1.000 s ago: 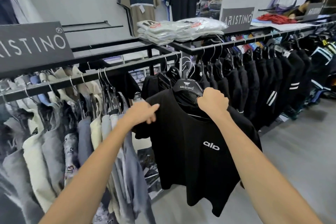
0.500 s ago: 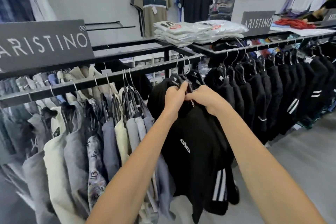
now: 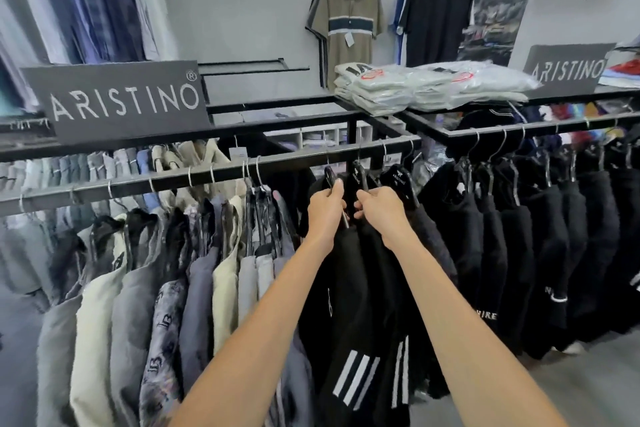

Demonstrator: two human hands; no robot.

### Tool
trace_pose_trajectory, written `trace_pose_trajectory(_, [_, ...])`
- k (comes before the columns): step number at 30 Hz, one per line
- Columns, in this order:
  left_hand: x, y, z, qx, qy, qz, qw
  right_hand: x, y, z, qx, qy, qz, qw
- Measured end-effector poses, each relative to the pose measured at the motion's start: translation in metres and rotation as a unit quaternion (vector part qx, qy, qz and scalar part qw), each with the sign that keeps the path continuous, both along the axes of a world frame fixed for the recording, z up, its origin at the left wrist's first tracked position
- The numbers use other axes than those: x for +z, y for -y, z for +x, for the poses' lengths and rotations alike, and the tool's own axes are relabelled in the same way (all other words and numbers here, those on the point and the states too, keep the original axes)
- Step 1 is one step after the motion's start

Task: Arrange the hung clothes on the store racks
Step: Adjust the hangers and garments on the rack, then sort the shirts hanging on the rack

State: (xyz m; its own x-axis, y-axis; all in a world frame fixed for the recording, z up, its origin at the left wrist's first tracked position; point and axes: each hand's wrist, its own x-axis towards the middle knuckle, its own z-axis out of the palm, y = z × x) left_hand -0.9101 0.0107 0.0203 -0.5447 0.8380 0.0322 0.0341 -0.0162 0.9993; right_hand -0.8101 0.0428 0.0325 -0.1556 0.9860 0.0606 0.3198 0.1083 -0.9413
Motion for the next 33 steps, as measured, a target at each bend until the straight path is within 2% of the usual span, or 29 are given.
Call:
trace_pose_trajectory(4, [-0.008, -0.010, 0.013, 0.034, -0.084, -0.039, 0.995, -0.009, -0.017, -0.005, 0.031, 0.080, -0.004, 0.996])
trace_pose_trajectory(8, [-0.033, -0.010, 0.023, 0.112, -0.141, -0.094, 0.979, -0.035, -0.014, -0.010, 0.048, 0.108, 0.009, 0.993])
trace_pose_trajectory(11, [-0.038, -0.015, 0.023, 0.122, -0.163, -0.106, 0.973, -0.045, -0.014, -0.012, 0.054, 0.138, 0.047, 0.988])
trace_pose_trajectory(13, [-0.041, -0.017, 0.024, 0.125, -0.199, -0.124, 0.964, -0.047, -0.018, -0.010, 0.047, 0.131, 0.039, 0.989])
trace_pose_trajectory(18, [-0.048, -0.018, 0.023, 0.140, -0.274, -0.141, 0.941, -0.053, -0.023, -0.004, 0.058, 0.170, 0.102, 0.978])
trace_pose_trajectory(33, [-0.049, -0.012, 0.028, 0.160, -0.293, -0.146, 0.931, -0.056, -0.022, -0.007, 0.051, 0.164, 0.105, 0.980])
